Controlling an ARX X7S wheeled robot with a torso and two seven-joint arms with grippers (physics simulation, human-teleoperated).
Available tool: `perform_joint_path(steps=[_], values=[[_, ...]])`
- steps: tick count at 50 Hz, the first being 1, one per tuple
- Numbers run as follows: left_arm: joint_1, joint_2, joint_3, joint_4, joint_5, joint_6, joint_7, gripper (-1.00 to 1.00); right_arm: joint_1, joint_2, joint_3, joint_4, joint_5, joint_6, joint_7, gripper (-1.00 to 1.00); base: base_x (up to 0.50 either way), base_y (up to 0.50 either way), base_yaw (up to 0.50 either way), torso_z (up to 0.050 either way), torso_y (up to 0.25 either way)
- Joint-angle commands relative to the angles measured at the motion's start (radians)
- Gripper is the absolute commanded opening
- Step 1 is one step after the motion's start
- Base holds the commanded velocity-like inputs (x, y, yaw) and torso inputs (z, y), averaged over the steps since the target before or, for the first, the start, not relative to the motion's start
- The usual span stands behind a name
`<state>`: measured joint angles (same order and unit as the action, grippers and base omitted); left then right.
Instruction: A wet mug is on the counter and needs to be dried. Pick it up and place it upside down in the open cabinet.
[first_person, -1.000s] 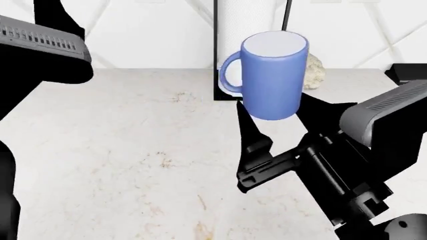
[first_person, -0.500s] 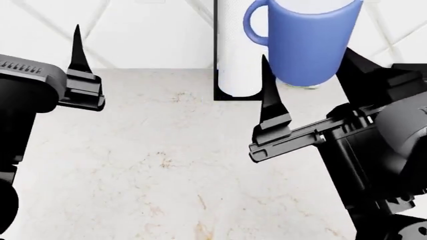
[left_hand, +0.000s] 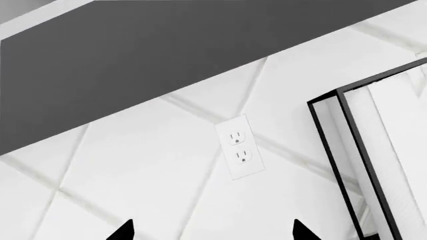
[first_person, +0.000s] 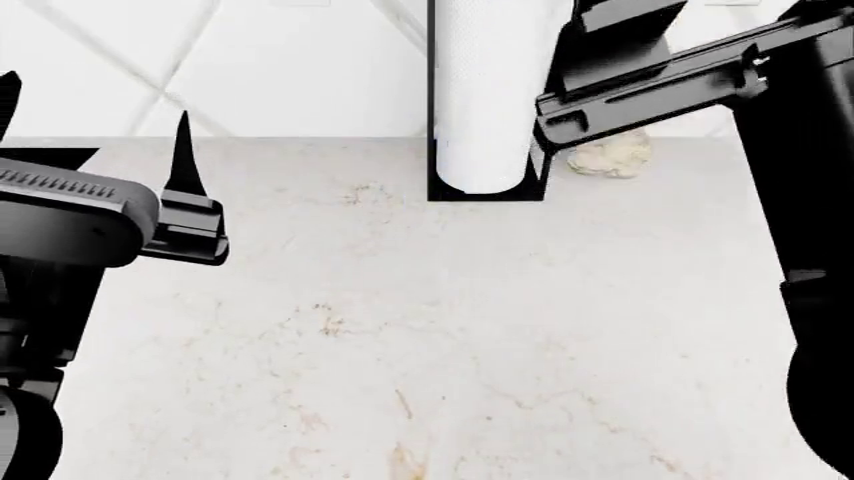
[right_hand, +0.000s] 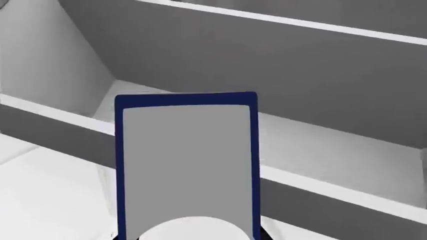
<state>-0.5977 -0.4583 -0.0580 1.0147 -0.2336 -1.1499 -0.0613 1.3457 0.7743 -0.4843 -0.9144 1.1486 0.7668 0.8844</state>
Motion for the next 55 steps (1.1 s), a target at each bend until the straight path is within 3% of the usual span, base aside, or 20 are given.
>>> perform_joint_path(steps=[1,19,55], values=[[0.047,-0.001,-0.008,-0.010,-0.011,0.033,-0.013,1.00,0.232,-0.056,0.014,0.156,0.031,0.044,-0.044,-1.00,0.00,0.00,0.00,0.000,0.000],[0.103,0.001,-0.006,-0.043,-0.006,0.099,-0.023,1.00,0.440,-0.210,-0.037,0.508,-0.113,-0.001,-0.234,-1.00,0.00,0.00,0.00,0.000,0.000],[0.089,-0.004,0.032,-0.108,-0.002,0.154,-0.032,1.00,0.691,-0.486,-0.113,1.322,-0.394,-0.279,-0.539,-1.00,0.00,0.00,0.00,0.000,0.000]])
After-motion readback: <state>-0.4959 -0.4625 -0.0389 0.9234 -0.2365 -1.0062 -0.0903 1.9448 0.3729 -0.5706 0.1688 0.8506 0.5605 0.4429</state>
